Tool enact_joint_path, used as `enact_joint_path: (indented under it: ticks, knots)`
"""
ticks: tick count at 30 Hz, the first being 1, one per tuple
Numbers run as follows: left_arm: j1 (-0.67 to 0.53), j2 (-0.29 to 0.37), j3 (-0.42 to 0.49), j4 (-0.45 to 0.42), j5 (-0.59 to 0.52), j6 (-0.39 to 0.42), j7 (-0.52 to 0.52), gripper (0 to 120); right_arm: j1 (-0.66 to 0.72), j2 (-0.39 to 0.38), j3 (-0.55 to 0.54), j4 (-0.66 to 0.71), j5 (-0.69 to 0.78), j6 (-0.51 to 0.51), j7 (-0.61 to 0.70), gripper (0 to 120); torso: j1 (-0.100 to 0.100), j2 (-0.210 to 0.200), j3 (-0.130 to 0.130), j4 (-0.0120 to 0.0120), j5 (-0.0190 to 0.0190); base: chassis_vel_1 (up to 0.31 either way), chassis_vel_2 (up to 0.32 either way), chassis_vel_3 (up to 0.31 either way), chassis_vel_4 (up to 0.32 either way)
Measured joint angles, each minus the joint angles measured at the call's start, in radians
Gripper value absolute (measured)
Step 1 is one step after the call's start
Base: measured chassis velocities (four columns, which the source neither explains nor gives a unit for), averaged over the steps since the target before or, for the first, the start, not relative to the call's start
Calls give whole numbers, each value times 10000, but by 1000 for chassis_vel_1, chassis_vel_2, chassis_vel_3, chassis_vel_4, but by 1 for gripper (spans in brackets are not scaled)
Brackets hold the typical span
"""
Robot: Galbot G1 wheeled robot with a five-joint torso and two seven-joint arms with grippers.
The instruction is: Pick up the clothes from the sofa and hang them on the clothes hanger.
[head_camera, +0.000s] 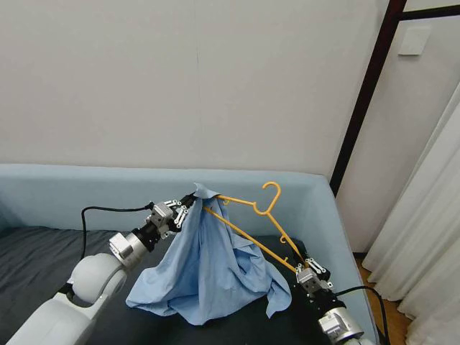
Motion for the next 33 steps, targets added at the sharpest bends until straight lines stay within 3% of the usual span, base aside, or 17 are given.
enact_joint_path:
  ticks: [3,11,20,27,33]
  knots:
    - [215,-414,198,-193,23,-357,202,0,357,-84,-258,-339,-396,132,-234,6,1,1,0,-2,0,0,0,0,0]
    - [759,-604,436,-189,446,-808,848,0,643,56,-401,-649,-135,463,-153,6,1,0,0,-3,1,0,0,0,0]
    - [960,-757,451,928,1478,-1707,1194,0,872,-37,-152,-226,1398,507,334,6,1,0,0,-2,-2,0,0,0,0]
    - [665,-784,313,1065,1502,-1747,766,0,636,-147,22,-155,984,410,413,6,0,0,0,-3,-1,0,0,0,0]
    - [508,-891,795,688,1379,-1719,806,0,519,136,-121,-458,268,475,288,6,0,0,0,-3,2,0,0,0,0]
